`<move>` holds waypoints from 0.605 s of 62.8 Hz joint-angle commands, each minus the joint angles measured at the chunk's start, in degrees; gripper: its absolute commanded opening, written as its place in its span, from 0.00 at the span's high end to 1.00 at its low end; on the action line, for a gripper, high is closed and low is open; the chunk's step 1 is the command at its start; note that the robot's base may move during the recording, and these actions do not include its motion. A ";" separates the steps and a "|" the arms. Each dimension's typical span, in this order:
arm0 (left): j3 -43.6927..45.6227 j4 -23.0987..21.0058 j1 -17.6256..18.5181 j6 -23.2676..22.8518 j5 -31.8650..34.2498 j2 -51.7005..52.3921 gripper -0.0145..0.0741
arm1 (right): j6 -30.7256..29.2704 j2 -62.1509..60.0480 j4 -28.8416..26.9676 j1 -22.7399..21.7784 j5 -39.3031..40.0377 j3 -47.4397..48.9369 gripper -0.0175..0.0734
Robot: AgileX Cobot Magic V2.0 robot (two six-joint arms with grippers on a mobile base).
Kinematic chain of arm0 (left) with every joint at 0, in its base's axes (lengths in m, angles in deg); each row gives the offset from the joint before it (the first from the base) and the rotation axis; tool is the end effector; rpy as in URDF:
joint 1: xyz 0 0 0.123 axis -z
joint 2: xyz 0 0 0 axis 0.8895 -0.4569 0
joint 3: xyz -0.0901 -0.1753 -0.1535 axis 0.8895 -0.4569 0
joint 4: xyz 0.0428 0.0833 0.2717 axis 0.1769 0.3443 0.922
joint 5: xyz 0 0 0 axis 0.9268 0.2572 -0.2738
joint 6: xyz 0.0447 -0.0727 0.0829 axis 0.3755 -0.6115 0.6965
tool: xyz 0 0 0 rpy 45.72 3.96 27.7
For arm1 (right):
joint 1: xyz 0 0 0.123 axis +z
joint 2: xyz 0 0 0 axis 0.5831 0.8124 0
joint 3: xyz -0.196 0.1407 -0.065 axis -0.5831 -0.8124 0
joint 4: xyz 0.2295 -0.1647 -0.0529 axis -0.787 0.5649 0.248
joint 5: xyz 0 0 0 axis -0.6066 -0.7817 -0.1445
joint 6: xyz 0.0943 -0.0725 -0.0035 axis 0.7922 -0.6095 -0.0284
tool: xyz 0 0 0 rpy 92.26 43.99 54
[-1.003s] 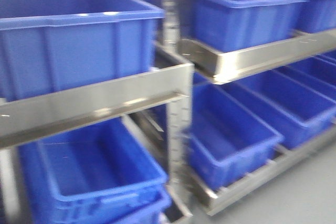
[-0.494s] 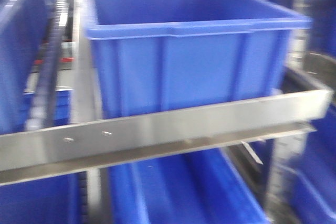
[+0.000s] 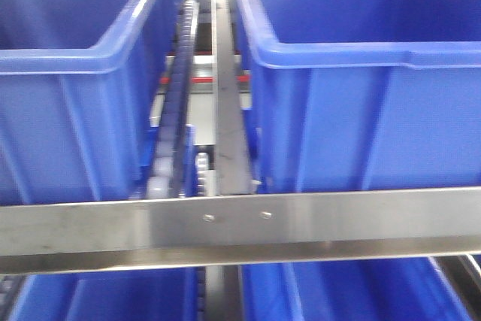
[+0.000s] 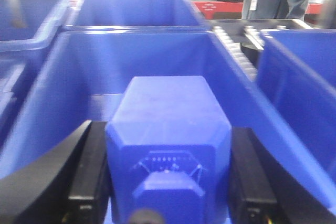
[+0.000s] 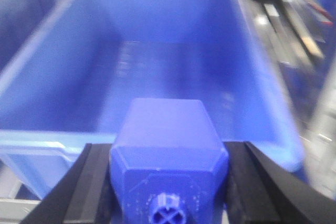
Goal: Pick and sort blue part to right shelf
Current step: 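Lower the right-held bottle into a blue bin and open the right gripper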
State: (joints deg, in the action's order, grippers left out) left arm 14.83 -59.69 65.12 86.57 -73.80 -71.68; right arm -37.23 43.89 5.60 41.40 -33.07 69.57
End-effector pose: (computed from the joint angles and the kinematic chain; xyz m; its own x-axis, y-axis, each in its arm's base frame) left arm 0.1892 -0.0148 0.3260 -0.0514 -0.0117 -0.9986 0.0992 0.9949 -0.0168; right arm 0.1750 0.0198 0.2997 -0.1596 0.0408 -0.9863 -0.1087 0.9923 0.0586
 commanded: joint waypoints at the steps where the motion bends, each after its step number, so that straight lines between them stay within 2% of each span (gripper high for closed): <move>1: 1.79 -0.34 0.06 -0.26 5.20 -0.49 0.44 | -0.45 0.46 0.26 -0.27 5.50 1.80 0.34; 38: 1.79 -0.34 0.06 -0.26 5.20 -0.49 0.44 | -0.45 0.46 0.26 -0.27 5.50 1.80 0.34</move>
State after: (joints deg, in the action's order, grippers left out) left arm 14.83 -59.69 65.12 86.47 -73.80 -71.68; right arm -37.23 43.89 5.60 41.40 -33.07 69.57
